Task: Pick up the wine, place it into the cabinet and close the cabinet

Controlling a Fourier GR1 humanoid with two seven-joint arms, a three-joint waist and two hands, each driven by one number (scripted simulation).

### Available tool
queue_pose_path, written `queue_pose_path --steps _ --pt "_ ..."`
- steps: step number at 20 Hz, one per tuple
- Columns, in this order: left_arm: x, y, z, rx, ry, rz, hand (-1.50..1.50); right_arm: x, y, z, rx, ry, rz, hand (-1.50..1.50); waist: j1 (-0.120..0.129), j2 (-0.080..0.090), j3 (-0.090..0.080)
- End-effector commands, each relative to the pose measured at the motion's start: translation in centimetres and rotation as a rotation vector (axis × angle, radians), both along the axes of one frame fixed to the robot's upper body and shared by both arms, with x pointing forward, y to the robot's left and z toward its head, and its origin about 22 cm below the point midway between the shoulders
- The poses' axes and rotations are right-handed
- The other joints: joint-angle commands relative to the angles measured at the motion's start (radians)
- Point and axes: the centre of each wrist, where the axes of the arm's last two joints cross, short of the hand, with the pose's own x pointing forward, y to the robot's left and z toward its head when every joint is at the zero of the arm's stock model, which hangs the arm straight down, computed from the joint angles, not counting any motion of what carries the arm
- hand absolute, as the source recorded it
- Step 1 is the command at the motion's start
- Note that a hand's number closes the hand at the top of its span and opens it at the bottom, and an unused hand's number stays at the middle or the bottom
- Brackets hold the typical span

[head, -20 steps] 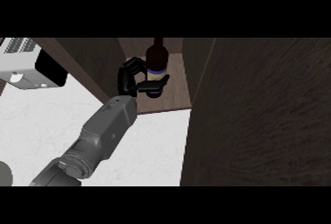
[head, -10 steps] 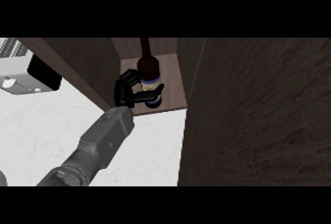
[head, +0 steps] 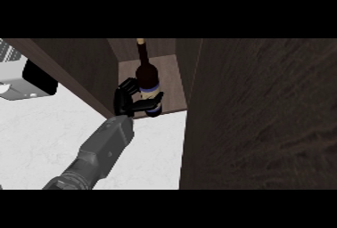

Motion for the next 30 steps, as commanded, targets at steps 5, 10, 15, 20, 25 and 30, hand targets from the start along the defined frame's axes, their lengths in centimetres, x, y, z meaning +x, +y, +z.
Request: queue_pose_path --steps 5,10,15,20,25,30 --pt "-0.2 -0.3 -0.1 0.038 0.0 0.019 1.5 -0.1 0.1 -0.2 0.01 0.011 0.033 -1.5 -0.016 0.001 -0.001" --pt "0.4 -0.7 0.7 0.041 0.004 0.037 1.5 -0.2 0.4 -0.8 0.008 0.017 0.056 -1.5 -0.022 0.008 -0.001" --pt "2.3 -2.0 3.5 0.034 -0.029 0.038 1.5 -0.2 -0.2 -0.3 0.012 0.003 0.028 -1.5 -0.015 0.004 0.0" --pt "3.7 -3.2 5.9 0.037 -0.043 0.048 1.5 0.2 -0.3 -0.9 0.014 0.014 0.019 -1.5 -0.017 0.009 0.001" --pt "4.2 -3.7 6.8 0.068 -0.042 0.038 1.5 0.3 -0.8 -1.3 0.024 0.012 0.001 -1.5 -0.002 0.009 0.003" --pt "4.3 -3.7 7.0 0.034 -0.019 0.046 1.5 0.0 -1.4 -1.9 0.009 0.015 -0.013 -1.5 0.019 0.009 0.003"
